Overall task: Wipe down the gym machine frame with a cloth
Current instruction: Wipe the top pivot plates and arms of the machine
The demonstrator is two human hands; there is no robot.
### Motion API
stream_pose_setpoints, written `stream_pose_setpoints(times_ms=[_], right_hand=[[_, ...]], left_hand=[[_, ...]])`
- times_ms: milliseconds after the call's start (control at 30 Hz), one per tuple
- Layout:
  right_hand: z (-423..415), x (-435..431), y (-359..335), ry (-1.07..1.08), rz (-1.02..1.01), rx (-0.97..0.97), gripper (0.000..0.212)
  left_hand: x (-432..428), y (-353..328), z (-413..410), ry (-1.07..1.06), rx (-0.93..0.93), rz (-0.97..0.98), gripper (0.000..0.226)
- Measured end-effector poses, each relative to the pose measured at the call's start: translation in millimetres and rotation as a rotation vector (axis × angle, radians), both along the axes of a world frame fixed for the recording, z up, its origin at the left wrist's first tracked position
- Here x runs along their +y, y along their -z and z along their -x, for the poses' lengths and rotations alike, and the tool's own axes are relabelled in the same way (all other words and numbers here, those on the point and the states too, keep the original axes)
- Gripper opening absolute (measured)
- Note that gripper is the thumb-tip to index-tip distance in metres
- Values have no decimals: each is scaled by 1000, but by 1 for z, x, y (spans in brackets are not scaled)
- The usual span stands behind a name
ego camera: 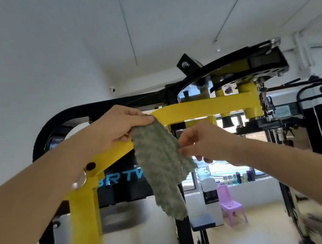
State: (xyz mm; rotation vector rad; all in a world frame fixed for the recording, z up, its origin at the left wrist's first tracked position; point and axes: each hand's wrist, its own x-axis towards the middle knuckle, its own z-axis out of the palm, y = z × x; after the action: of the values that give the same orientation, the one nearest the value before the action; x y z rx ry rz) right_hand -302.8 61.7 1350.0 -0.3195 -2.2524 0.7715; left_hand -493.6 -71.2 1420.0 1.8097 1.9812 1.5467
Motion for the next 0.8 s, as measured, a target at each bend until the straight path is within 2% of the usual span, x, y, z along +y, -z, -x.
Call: stream_pose_setpoints(times_ms=[133, 200, 333, 400, 533, 633, 700, 800], right_hand=[[-31, 4, -20, 147, -147, 263, 10], [-44, -1, -33, 121, -128, 376, 10], [-62, -16, -66, 45, -42, 517, 9], [-68, -18, -85, 87, -148, 550, 13], [-82, -22, -128, 255, -502, 448, 30], [-90, -18, -162, 362, -554, 260, 35], [-93, -13, -179, 435, -573, 93, 30], [-102, -3, -189, 462, -556, -148, 25]], left_hand=[[0, -15, -1, -5, -87, -43, 19], [5, -18, -10, 2, -148, -108, 16], [20, -30, -43, 132, -385, -336, 7], [25, -42, -55, 191, -502, -477, 2], [37, -72, -64, 250, -606, -622, 6], [48, -88, -68, 180, -601, -625, 8], [57, -94, -70, 118, -526, -570, 10], [64, -94, -71, 54, -303, -307, 7]])
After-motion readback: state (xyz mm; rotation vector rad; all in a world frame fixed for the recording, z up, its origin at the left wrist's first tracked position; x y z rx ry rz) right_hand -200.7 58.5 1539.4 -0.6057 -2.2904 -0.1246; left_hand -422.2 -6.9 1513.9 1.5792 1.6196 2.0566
